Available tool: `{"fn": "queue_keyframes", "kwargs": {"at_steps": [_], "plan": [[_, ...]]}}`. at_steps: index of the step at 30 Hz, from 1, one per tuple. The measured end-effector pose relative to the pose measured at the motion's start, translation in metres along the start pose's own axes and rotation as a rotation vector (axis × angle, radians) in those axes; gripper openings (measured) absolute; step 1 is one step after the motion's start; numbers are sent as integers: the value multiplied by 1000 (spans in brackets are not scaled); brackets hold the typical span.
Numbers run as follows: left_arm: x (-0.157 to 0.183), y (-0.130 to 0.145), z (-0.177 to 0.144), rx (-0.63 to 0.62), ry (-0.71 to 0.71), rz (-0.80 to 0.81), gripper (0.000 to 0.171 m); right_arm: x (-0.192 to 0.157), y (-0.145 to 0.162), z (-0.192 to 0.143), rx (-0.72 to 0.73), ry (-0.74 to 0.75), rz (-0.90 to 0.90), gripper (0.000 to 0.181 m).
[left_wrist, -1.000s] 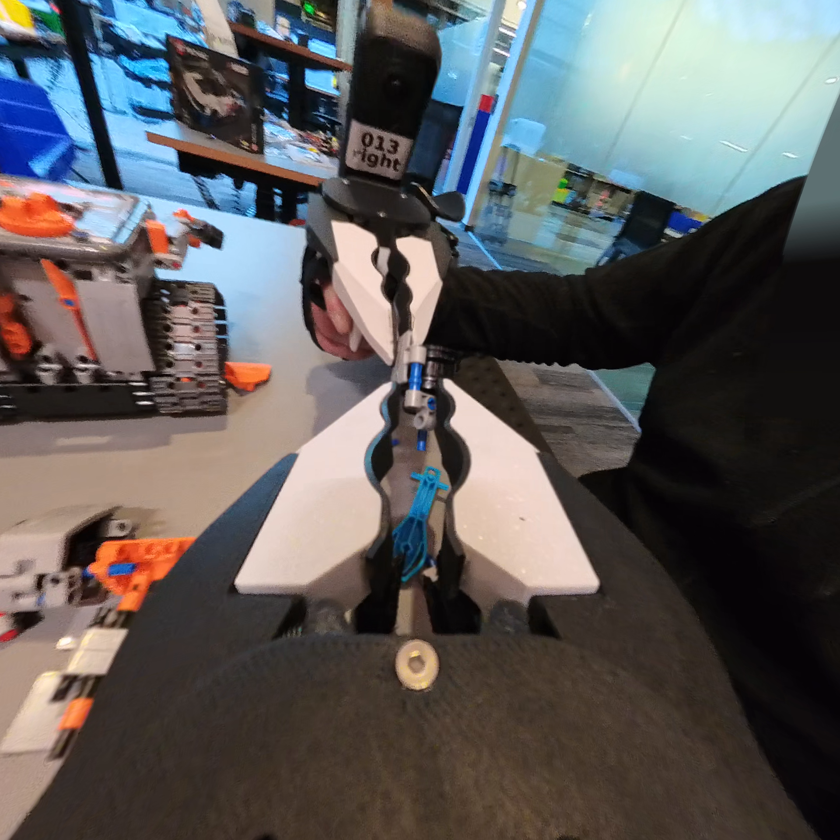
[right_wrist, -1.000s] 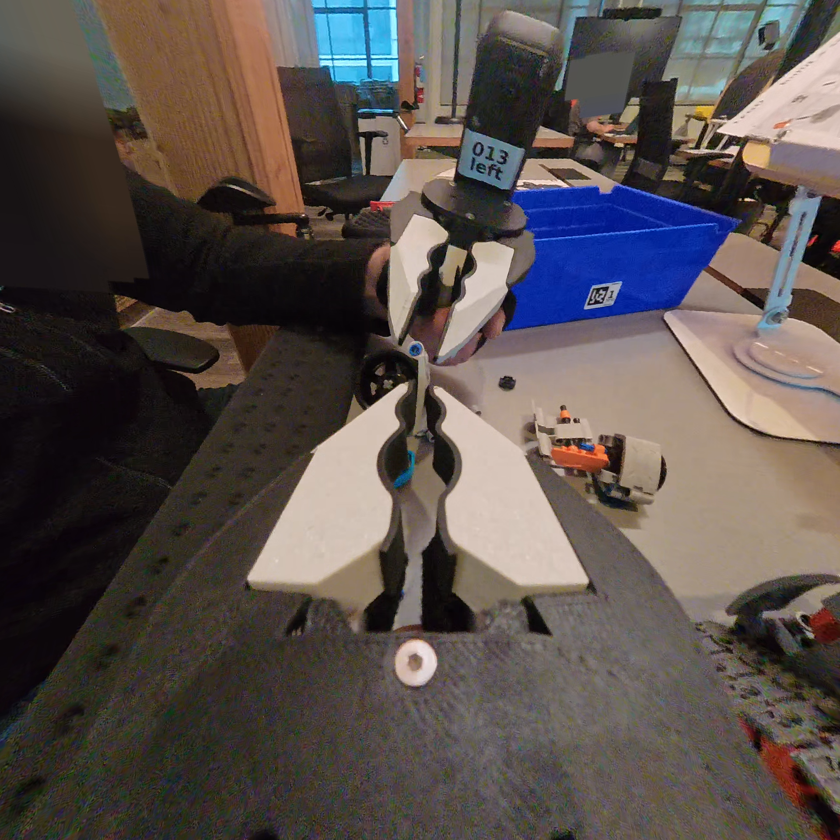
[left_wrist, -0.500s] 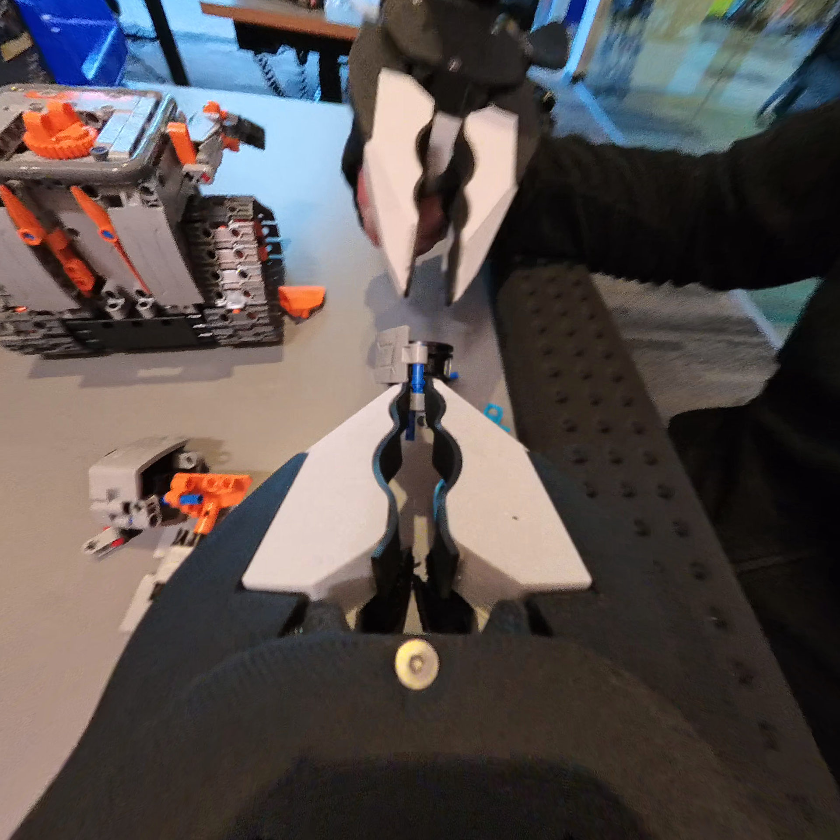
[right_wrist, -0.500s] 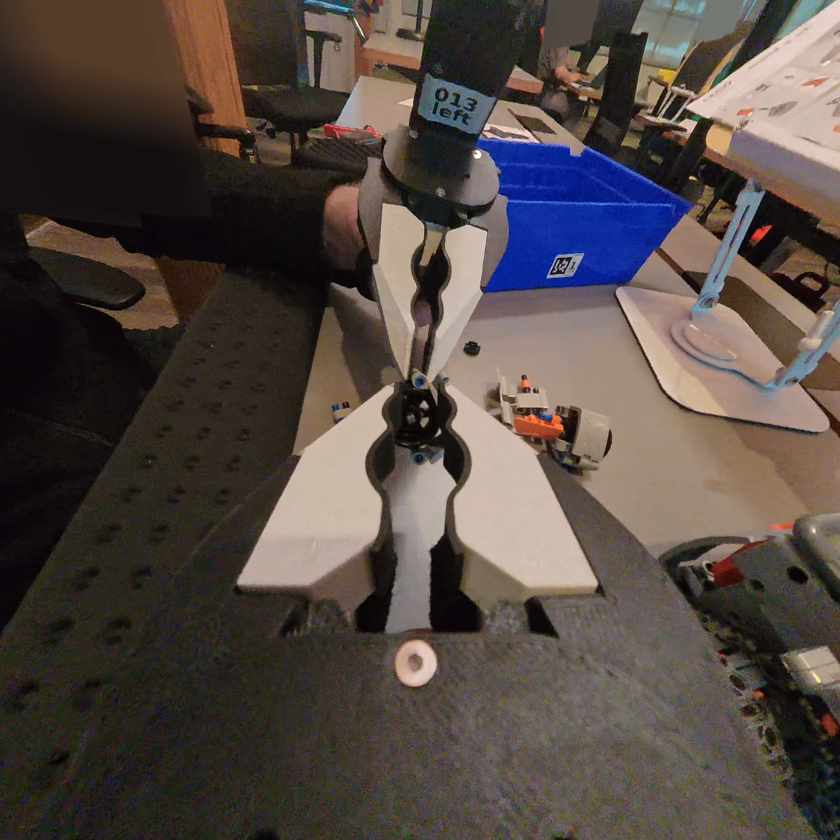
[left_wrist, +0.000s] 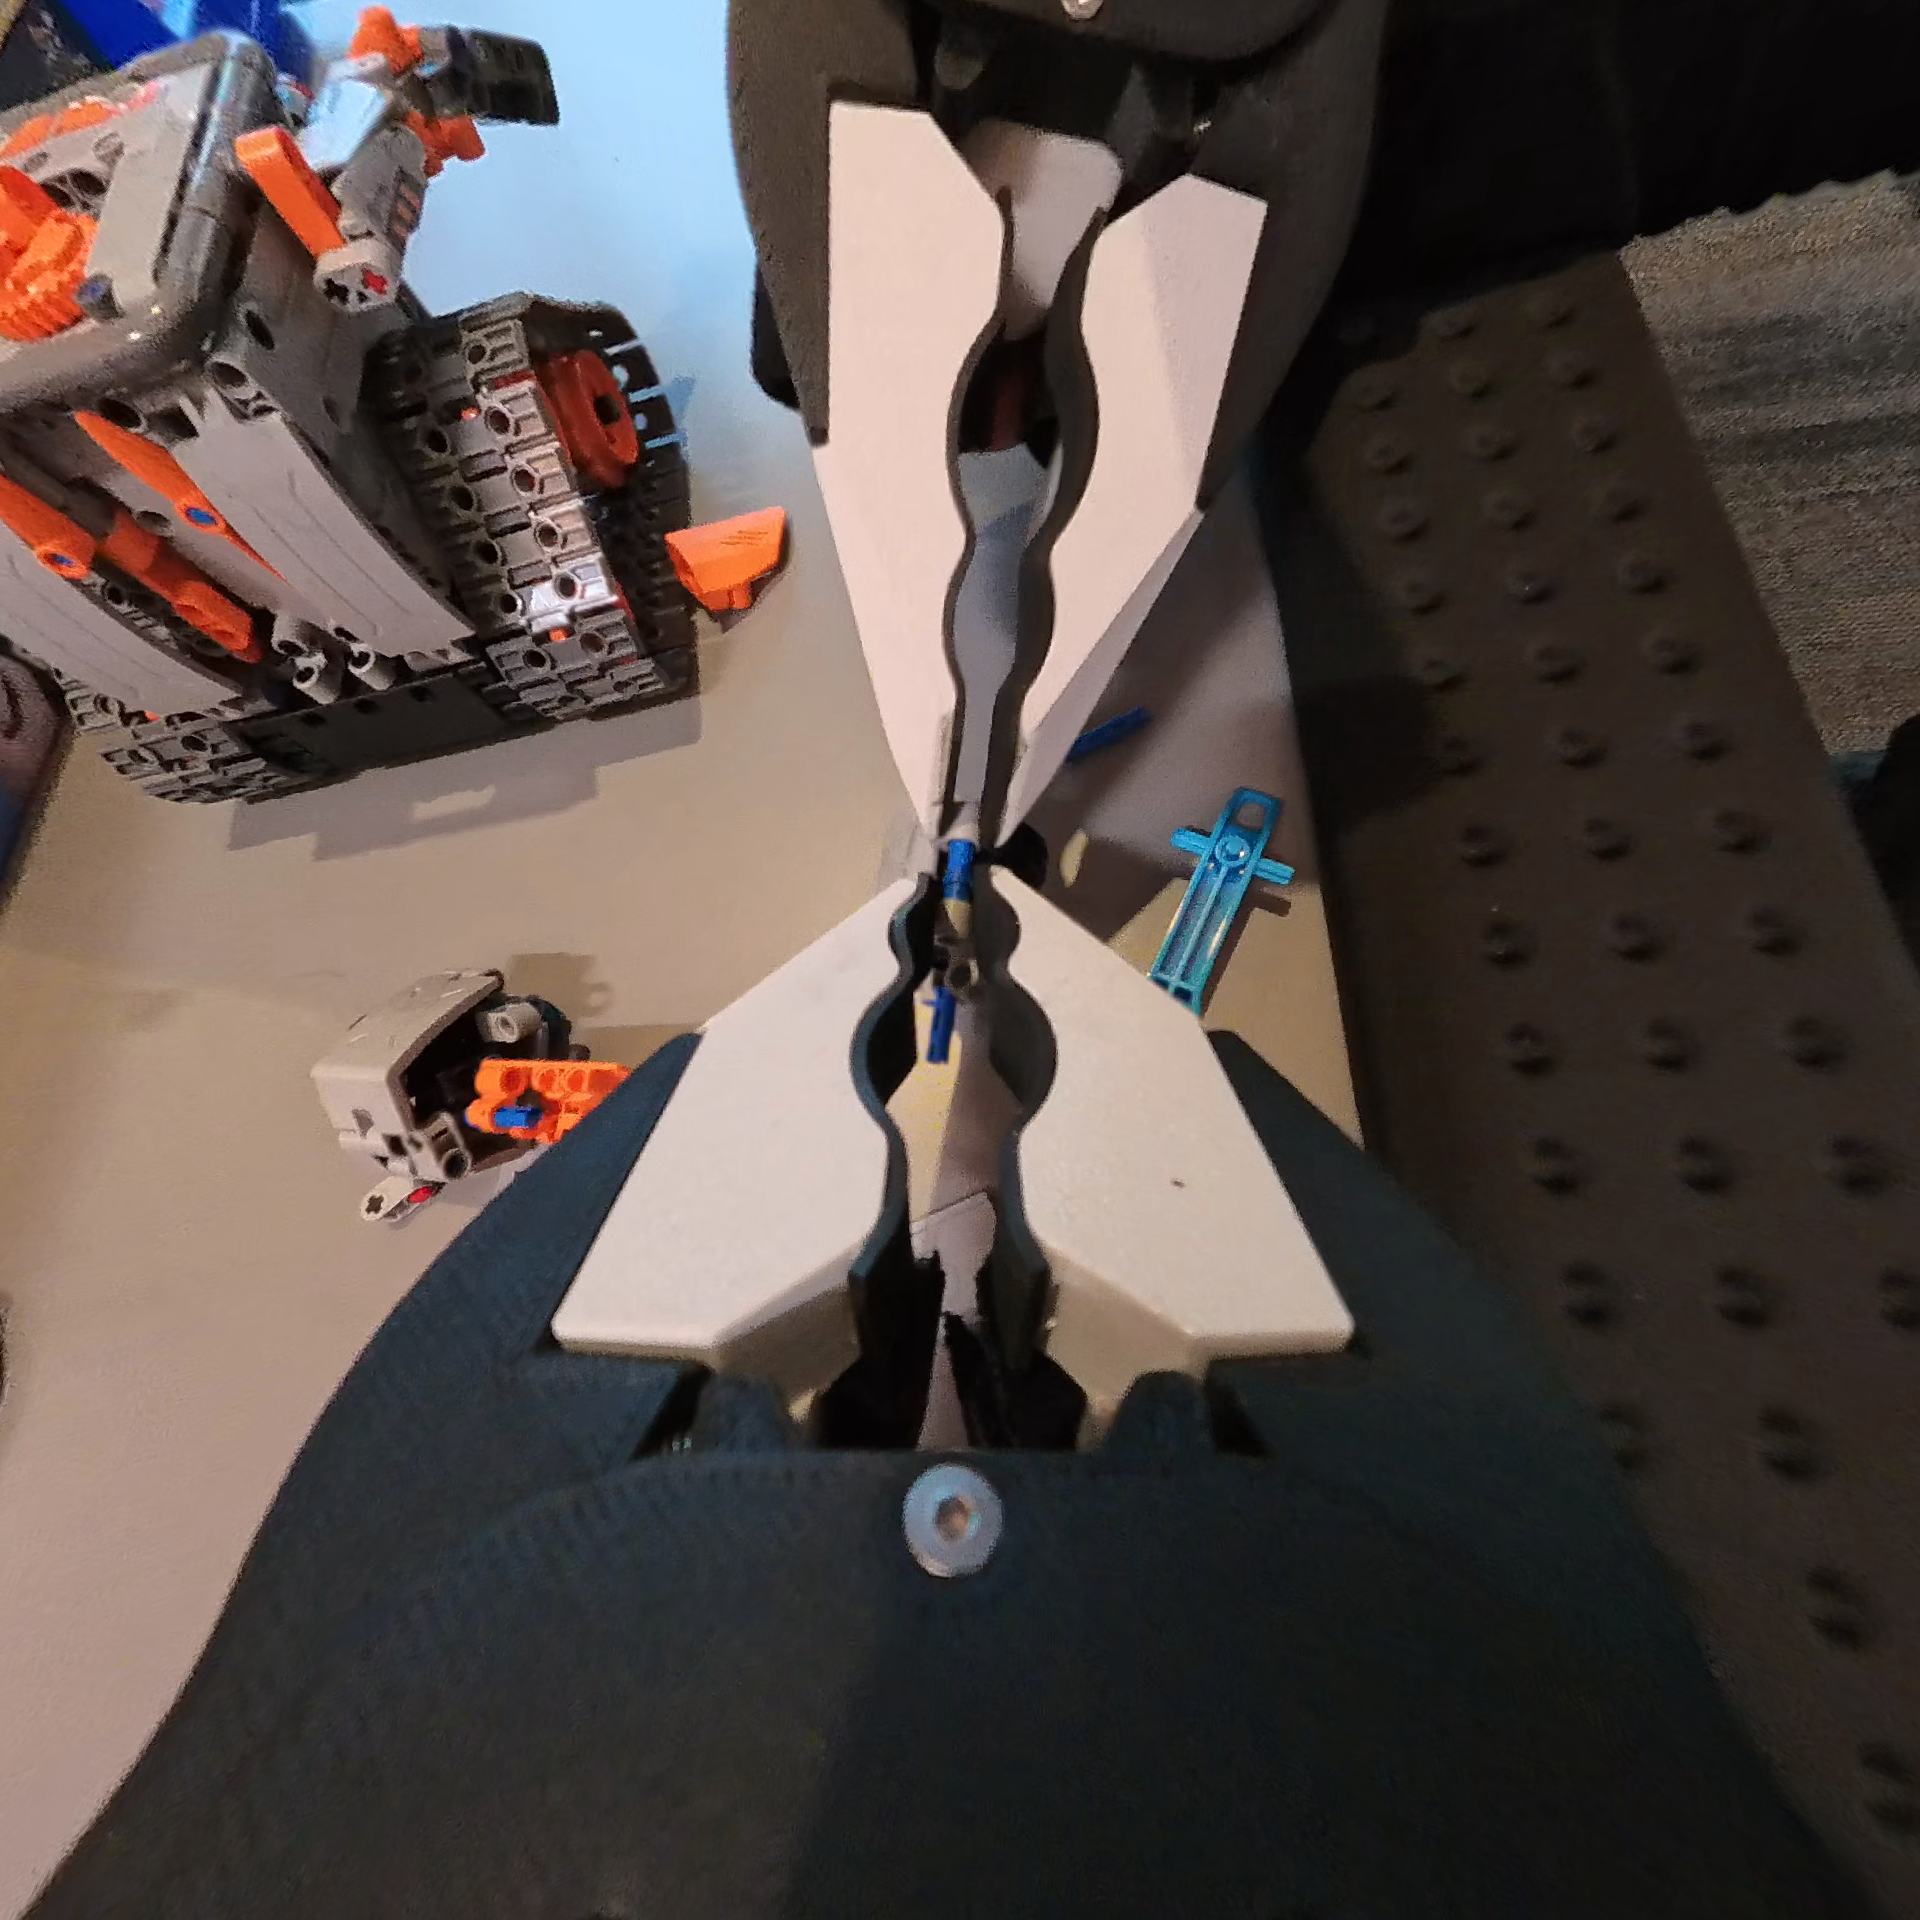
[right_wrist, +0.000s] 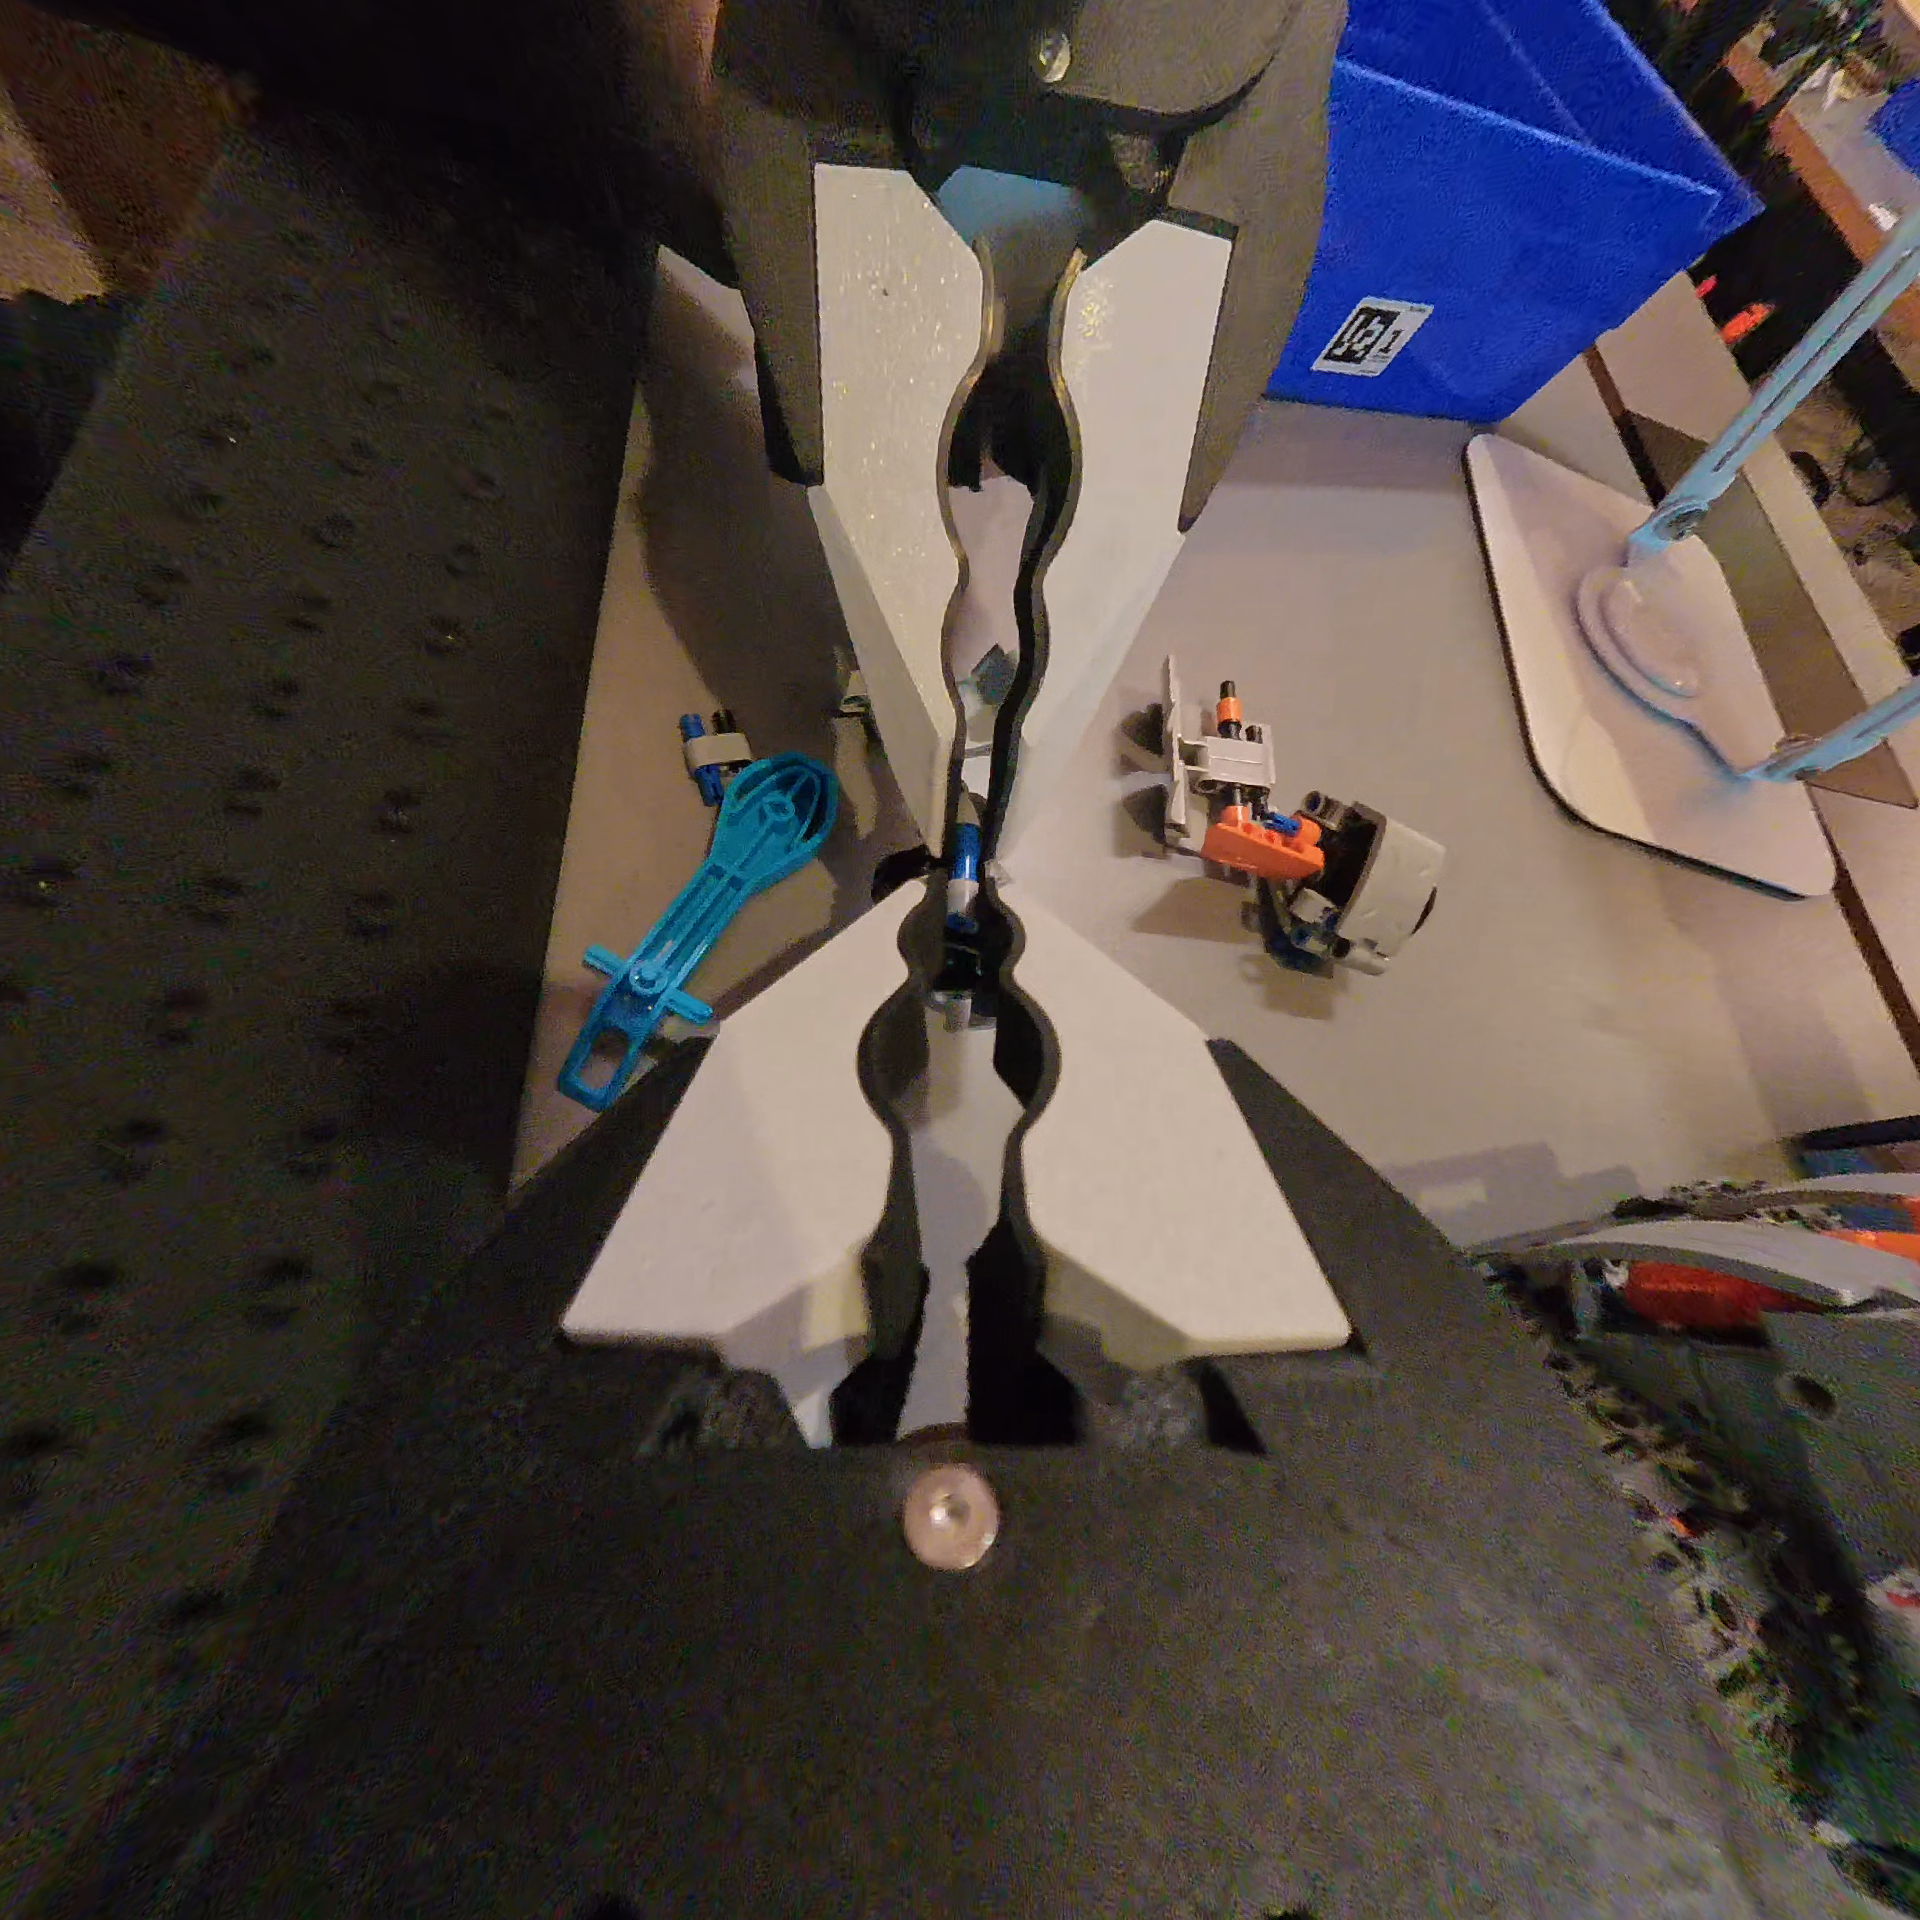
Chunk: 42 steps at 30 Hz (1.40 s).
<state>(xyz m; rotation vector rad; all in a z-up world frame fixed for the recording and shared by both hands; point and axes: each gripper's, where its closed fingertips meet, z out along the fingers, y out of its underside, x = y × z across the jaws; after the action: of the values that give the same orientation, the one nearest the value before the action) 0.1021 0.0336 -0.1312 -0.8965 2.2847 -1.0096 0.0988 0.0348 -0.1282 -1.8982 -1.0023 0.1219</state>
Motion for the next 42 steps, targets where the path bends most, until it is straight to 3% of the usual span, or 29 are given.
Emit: {"fn": "queue_keyframes", "kwargs": {"at_steps": [19,22,23,31,33,36,39,42], "plan": [[10,0,5,71,1,64,1,-10,8,-2,-19,-17,-35,2],[-7,1,-13,133,-57,10,0,-4,33,-11,-85,-1,-11,0],[-9,7,-17,137,-51,-14,0,-6,29,-14,-45,-27,24,0],[3,21,-6,39,8,40,0,-6,22,-13,-19,-50,36,0],[-14,28,-10,9,-63,48,0,4,19,-12,-13,1,40,0],[-39,18,-23,51,-162,18,21,26,13,-13,4,104,69,2],[-55,24,-16,-23,-218,44,36,39,21,-6,-57,174,62,15],[-63,37,-6,-132,-250,126,31,43,23,4,-99,205,35,21]]}}
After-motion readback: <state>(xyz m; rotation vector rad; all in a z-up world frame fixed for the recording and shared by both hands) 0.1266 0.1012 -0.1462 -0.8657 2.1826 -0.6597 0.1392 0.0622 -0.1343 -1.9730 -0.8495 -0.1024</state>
